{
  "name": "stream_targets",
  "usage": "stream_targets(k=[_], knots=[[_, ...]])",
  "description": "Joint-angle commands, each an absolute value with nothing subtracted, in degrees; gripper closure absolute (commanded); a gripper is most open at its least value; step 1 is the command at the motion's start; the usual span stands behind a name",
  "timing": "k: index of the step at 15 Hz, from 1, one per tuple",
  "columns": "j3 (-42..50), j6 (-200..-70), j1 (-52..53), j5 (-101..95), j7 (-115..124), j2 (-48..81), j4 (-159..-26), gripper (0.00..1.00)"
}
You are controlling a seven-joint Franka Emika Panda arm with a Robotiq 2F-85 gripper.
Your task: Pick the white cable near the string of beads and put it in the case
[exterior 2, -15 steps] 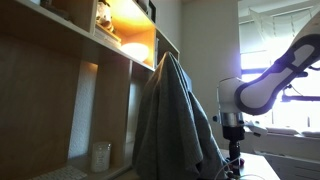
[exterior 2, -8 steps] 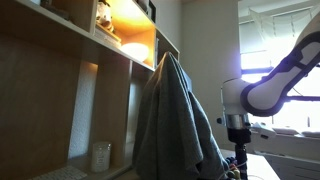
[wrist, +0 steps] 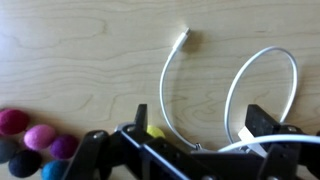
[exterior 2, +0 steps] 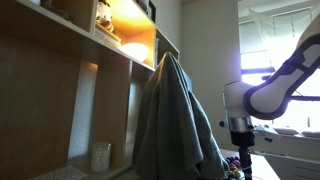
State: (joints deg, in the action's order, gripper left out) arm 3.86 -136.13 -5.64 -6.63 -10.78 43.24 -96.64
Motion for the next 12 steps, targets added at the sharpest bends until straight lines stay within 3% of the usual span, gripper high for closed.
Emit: stream_targets(k=[1, 12], knots=[[3.69, -136.91, -6.13, -6.92, -10.68, 43.1, -97.04, 0.0], [3.07, -136.67, -7.27, -6.71, -12.3, 46.28, -94.36, 0.0]])
